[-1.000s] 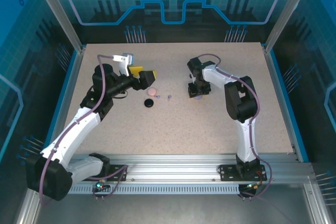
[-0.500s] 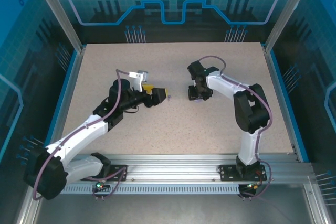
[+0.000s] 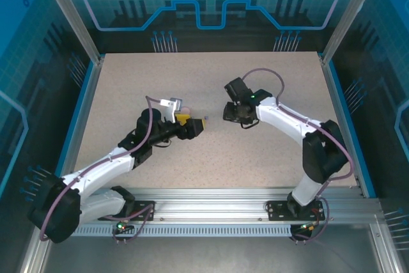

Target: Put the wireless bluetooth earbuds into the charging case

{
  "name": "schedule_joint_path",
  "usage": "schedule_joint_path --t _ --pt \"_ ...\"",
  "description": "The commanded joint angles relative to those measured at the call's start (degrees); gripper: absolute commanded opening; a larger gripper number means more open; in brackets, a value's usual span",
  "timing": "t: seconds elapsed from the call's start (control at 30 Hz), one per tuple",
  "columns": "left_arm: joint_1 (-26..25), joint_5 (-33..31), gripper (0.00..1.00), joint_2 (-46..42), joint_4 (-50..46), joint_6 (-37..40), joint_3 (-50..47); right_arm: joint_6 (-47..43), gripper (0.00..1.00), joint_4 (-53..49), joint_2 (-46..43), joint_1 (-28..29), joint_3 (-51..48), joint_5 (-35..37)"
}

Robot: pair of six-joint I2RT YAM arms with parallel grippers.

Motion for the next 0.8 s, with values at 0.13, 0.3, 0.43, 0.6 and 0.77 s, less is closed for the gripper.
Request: schedule_joint_path --t 0.13,0.3,0.43,0.6,0.77 --pt "-0.4 3.0 0.99 0.7 8.6 -1.4 -2.3 15.6 0.43 3.3 -8.5 3.6 -0.5 3.1" --pt "-0.4 4.5 0.99 2.3 15.9 -3.2 -3.8 23.0 0.43 4.9 -11.8 4.5 -0.9 4.0" --pt "-0.3 6.3 0.99 4.4 22.7 -4.8 -3.8 28.1 0.43 6.6 -13.3 5.2 -0.4 4.4" --pt "-0.3 7.3 0.99 6.8 30.7 -7.5 -3.8 32.9 0.43 8.2 -13.8 5.9 0.8 5.3" --pt "-0.3 8.7 0.99 9.6 36.1 -9.9 -3.1 34.4 0.43 8.8 -13.1 6.7 3.0 5.1"
